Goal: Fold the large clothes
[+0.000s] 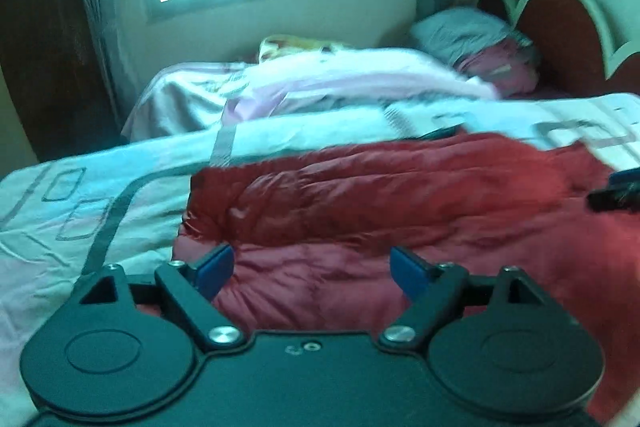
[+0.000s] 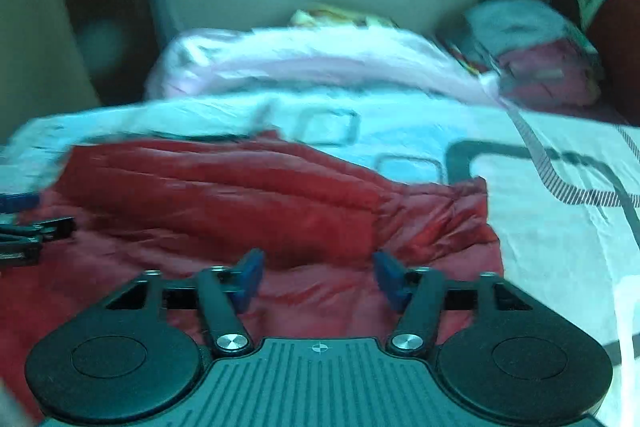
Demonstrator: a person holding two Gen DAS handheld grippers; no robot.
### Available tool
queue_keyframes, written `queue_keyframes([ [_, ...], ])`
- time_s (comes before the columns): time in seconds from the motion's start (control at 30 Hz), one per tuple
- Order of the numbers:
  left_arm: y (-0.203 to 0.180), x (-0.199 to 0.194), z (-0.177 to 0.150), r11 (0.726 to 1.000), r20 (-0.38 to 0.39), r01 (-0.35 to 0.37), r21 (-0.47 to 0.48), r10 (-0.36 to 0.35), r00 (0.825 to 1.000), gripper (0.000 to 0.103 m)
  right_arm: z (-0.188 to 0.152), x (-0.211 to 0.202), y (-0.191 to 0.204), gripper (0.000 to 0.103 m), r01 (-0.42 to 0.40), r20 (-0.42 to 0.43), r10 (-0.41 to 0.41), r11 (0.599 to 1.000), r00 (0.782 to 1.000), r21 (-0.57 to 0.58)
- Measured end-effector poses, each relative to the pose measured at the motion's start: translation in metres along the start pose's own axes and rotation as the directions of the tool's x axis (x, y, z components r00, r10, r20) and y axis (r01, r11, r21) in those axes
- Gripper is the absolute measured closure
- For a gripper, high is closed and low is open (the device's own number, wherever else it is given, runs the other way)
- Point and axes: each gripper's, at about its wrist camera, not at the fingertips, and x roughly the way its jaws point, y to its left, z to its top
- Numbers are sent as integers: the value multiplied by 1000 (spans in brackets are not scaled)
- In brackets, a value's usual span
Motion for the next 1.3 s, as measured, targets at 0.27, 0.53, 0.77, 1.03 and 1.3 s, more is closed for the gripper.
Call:
queue_keyframes([
  [0.27, -55, -22, -49, 999, -67, 41, 18, -40, 997, 14, -69, -34, 66, 35, -6, -13, 4, 990, 1000, -144],
  [0.53, -7, -23, -68, 996, -126, -77, -50, 70, 990, 7, -90, -25, 44, 35, 84, -58, -91, 989, 994, -121],
  [0.77, 4, -75, -73, 984, -127, -152, -92, 140, 982, 3, -110, -99, 1, 19, 61, -1, -62, 983, 998, 173],
  [1.03, 16, -94, -92, 948, -130, -87, -308, 48, 990, 7, -145, -135, -39, 19, -21, 24, 10, 878, 1000, 478],
  [1.3, 63, -84, -136, 619, -6, 108, -778, -180, 984, 21, -165, -133, -64, 20, -138, 107, 88, 701, 990, 700],
])
